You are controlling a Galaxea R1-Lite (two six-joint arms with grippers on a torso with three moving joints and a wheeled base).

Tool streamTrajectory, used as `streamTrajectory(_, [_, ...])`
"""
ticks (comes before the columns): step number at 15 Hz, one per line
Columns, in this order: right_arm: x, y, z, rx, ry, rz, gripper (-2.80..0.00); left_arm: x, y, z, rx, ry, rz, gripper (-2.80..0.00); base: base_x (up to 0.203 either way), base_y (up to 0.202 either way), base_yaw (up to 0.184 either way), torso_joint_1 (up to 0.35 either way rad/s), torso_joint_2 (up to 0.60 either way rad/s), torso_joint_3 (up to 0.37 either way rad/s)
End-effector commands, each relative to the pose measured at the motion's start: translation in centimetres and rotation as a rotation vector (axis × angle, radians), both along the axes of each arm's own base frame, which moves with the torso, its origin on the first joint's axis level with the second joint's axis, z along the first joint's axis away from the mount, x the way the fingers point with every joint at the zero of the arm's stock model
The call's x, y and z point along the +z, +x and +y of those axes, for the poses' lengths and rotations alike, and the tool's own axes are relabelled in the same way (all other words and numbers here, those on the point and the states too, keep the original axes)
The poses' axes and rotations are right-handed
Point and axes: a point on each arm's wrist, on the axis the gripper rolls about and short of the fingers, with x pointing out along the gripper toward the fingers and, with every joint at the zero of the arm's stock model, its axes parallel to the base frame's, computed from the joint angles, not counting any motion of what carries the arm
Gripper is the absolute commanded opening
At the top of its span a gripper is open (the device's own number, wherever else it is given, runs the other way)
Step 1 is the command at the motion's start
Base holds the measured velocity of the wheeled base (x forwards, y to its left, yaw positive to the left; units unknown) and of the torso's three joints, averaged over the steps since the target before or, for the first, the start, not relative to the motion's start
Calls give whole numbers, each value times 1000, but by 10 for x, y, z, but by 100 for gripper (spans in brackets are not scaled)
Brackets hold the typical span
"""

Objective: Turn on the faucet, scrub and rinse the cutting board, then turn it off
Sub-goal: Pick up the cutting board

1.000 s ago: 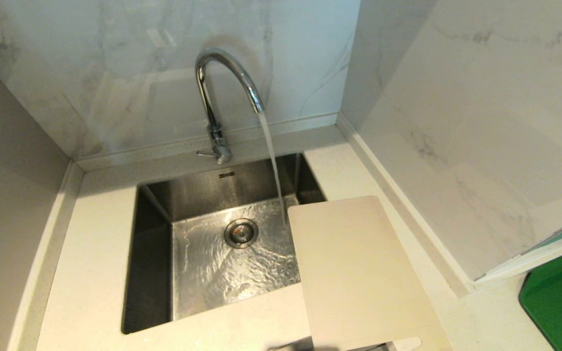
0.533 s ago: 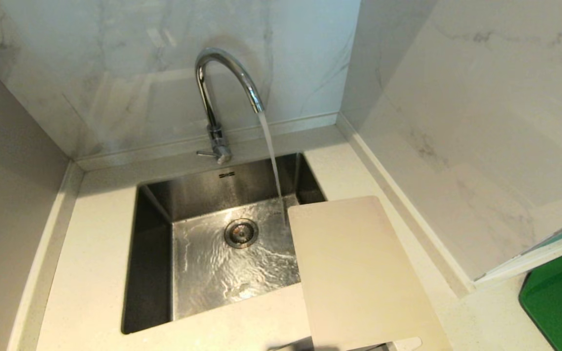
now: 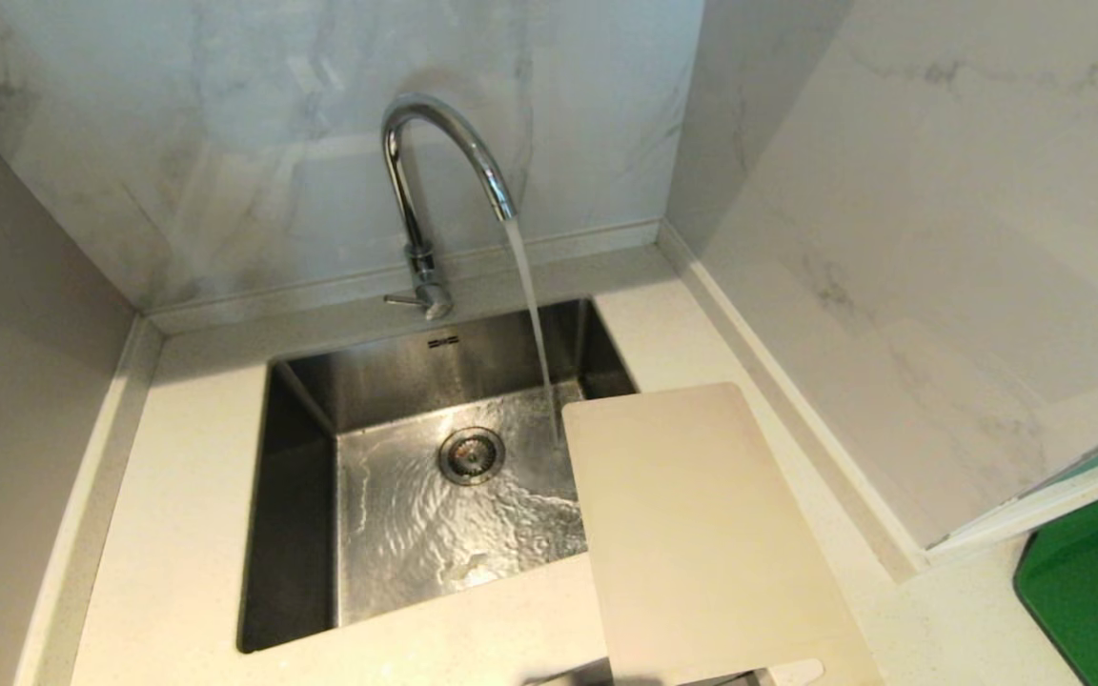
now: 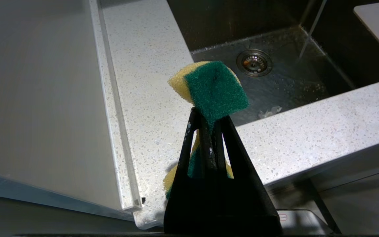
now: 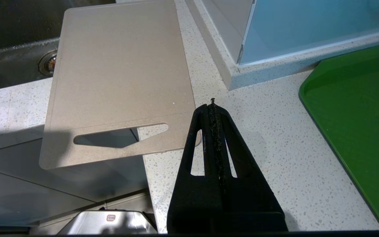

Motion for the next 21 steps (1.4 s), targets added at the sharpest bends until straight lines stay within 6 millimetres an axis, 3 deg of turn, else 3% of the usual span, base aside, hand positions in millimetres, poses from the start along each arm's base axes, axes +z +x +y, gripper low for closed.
streamTrajectory(1, [0, 0, 0, 0, 0, 3, -280, 0, 0, 0, 3, 9, 0, -280, 0, 0, 0, 0, 0, 0])
streamTrajectory(21, [0, 0, 0, 0, 0, 3, -280, 0, 0, 0, 1, -5, 3, -280, 0, 0, 0, 0, 0, 0])
